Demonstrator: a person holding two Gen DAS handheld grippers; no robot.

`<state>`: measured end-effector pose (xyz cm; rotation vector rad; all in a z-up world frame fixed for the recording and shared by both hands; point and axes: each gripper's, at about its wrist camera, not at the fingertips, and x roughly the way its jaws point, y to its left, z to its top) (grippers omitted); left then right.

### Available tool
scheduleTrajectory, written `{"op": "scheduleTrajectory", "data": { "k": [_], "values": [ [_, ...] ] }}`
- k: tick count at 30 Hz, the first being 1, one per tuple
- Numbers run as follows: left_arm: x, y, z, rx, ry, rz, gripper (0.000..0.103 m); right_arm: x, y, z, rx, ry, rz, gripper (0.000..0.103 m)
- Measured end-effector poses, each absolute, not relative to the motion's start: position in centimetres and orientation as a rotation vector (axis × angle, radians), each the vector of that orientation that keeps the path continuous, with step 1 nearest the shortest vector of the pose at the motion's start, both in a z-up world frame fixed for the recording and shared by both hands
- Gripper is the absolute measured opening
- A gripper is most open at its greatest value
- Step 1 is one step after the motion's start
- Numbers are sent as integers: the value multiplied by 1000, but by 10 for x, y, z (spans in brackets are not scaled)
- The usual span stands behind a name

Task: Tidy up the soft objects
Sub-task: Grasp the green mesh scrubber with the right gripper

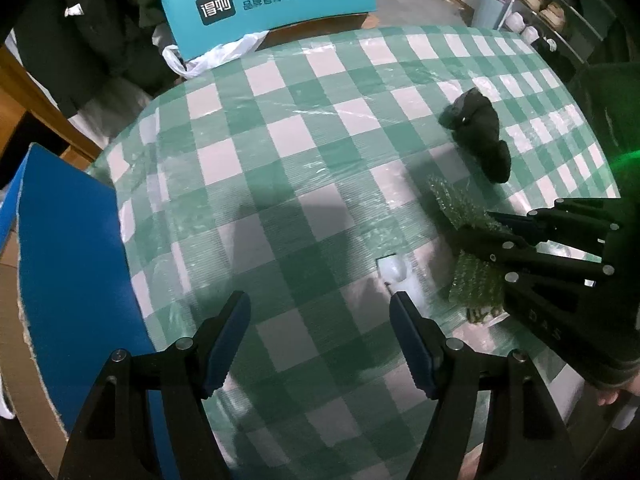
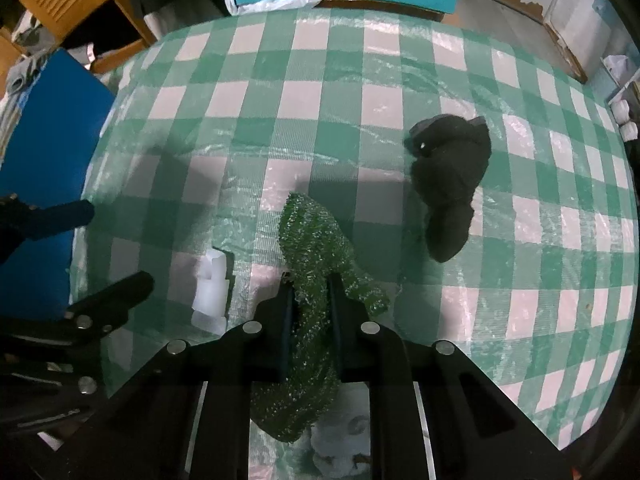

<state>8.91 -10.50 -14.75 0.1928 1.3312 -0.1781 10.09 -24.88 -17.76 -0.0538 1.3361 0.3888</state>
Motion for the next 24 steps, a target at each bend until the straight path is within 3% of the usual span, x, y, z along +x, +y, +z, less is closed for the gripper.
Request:
{"op": "scheduleTrajectory", "data": {
  "k": [24],
  "values": [
    [100,-140,-183,183,1388,-220,73,110,-274,-172,16,1324,387,14]
  ]
}}
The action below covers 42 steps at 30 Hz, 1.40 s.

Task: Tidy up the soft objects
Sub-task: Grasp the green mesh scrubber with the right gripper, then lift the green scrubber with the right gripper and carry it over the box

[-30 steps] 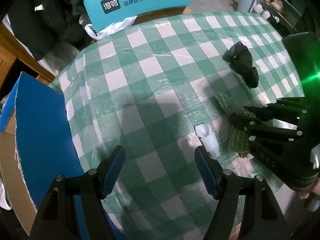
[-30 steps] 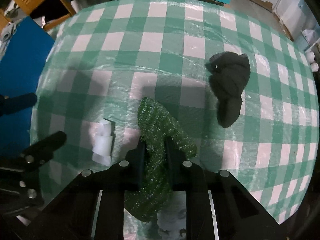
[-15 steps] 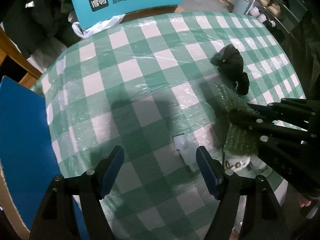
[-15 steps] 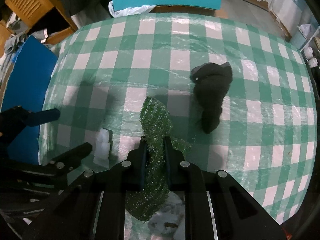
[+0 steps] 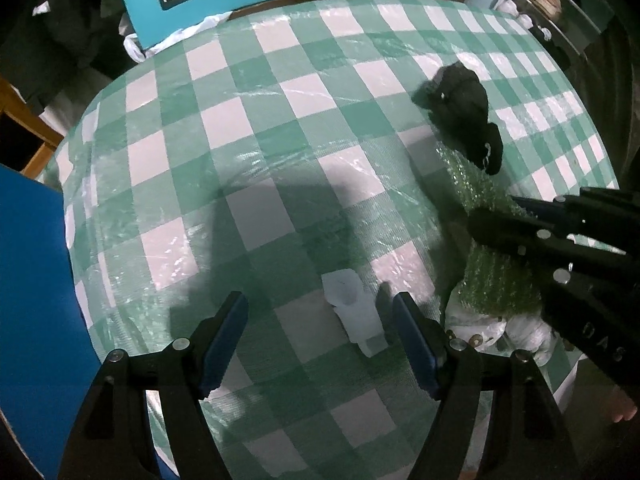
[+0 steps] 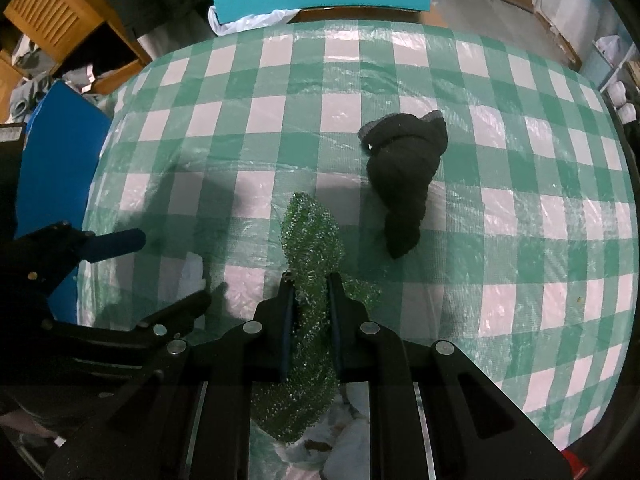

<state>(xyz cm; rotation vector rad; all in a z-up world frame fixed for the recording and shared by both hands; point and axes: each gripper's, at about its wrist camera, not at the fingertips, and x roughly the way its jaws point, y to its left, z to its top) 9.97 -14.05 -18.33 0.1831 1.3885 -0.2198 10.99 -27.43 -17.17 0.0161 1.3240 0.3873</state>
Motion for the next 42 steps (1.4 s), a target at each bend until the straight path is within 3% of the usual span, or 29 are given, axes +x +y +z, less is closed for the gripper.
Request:
{"op": "scheduleTrajectory", "data": {
  "k": [1,3,7,9,15,42],
  "values": [
    [99,-142,-185,185,1391,-225,63,110,-275,-172,18,1325,388,15],
    [98,-143,-185,190,1387,-228,54,110,-276,-172,18,1325,391,15],
    [98,-146,-185,159,1392,-275,26,109,-276,-173,22,1326,396,15],
    [97,-147,-183,155,1388,-294,21,109,-276,-172,21,1324,399,15],
    [91,-149,-177,171,1370,-289,17,107,-276,-166,19,1309,410,15],
    [62,-122,-108,217,1225,-197,17,87,-268,-115,-19,1202,448,14]
  ]
}}
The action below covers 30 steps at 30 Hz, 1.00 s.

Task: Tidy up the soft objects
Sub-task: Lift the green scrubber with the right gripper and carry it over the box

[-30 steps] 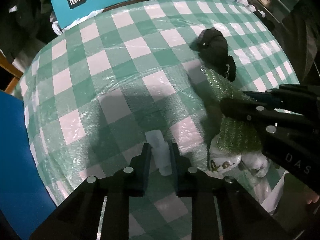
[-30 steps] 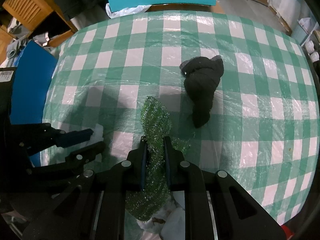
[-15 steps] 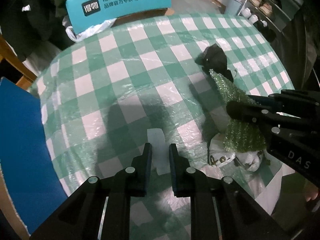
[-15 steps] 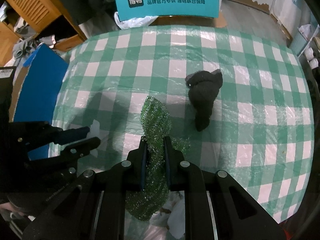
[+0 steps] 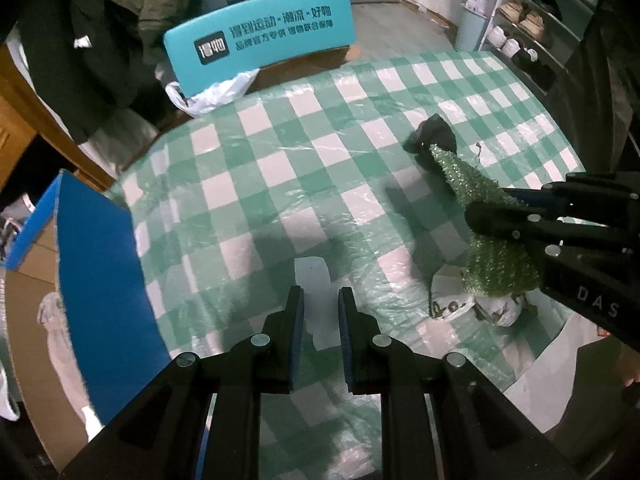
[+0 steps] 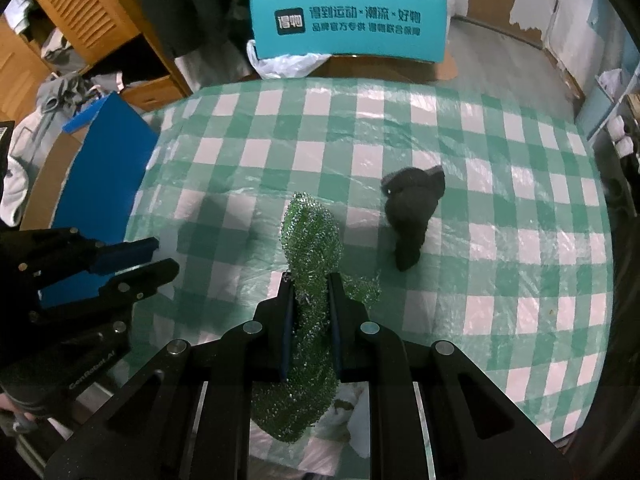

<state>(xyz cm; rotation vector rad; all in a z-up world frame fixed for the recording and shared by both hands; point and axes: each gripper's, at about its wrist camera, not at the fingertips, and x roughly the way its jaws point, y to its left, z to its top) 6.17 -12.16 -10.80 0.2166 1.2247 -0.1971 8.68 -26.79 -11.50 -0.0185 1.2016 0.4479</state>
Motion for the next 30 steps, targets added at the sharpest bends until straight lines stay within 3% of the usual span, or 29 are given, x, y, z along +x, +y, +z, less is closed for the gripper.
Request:
{"op": "scheduleTrajectory", "data": {
  "k": [30],
  "values": [
    [38,-69,-58,197,1121,-128,17,68,-220,-51,-51,1087,532,14]
  ]
}}
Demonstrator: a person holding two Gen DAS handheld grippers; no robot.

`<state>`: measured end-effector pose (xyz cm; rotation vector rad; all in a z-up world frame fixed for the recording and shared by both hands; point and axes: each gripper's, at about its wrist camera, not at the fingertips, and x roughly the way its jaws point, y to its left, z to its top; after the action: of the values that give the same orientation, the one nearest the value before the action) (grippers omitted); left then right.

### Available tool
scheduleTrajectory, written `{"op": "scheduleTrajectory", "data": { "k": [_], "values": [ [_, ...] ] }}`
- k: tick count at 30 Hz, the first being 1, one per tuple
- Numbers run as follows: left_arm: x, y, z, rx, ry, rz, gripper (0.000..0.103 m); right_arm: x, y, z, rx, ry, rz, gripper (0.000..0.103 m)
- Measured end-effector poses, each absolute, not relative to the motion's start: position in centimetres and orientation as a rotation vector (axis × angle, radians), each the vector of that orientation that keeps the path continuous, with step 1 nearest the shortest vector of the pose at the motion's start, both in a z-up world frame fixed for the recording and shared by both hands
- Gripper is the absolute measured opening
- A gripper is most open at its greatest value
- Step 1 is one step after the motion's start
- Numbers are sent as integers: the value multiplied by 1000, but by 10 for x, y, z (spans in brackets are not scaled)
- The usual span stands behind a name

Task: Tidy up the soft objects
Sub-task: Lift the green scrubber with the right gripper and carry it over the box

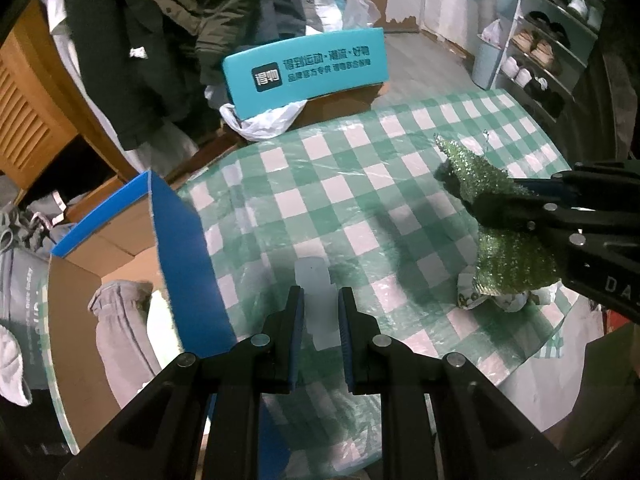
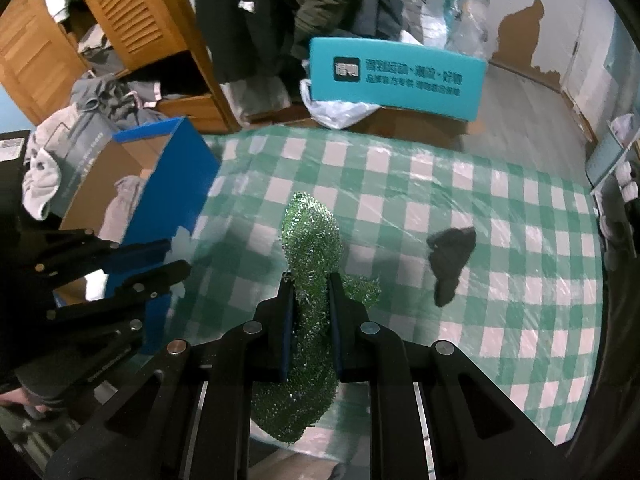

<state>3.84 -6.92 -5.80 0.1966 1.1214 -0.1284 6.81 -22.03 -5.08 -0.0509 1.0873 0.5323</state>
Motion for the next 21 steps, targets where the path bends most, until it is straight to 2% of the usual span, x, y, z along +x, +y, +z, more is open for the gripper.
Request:
{"op": "scheduleTrajectory", "data": {
  "k": [21],
  "values": [
    [8,8,-28,155,1041,-10,17,56,-134,-11,-117,1016,655,14]
  ]
}}
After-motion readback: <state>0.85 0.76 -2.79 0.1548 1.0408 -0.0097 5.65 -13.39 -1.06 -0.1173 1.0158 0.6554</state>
